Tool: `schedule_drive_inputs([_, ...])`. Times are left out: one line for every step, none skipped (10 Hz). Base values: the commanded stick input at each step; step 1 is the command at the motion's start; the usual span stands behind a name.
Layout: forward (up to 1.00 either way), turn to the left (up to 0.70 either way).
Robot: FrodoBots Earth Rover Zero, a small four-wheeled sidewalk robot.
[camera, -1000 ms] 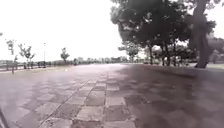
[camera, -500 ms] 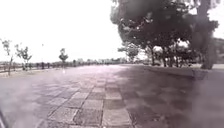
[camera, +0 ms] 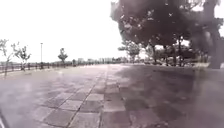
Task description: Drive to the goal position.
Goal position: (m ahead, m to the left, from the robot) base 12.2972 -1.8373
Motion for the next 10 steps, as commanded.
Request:
schedule_drive_inputs([1.00, 0.00])
schedule_drive_inputs([1.00, 0.00])
schedule_drive_inputs([1.00, 0.00])
schedule_drive_inputs([1.00, 0.00])
schedule_drive_inputs([1.00, 0.00])
schedule_drive_inputs([1.00, 0.00])
schedule_drive_inputs([1.00, 0.01])
schedule_drive_inputs([1.00, 0.03])
schedule_drive_inputs([1.00, 0.10])
schedule_drive_inputs([1.00, 0.04])
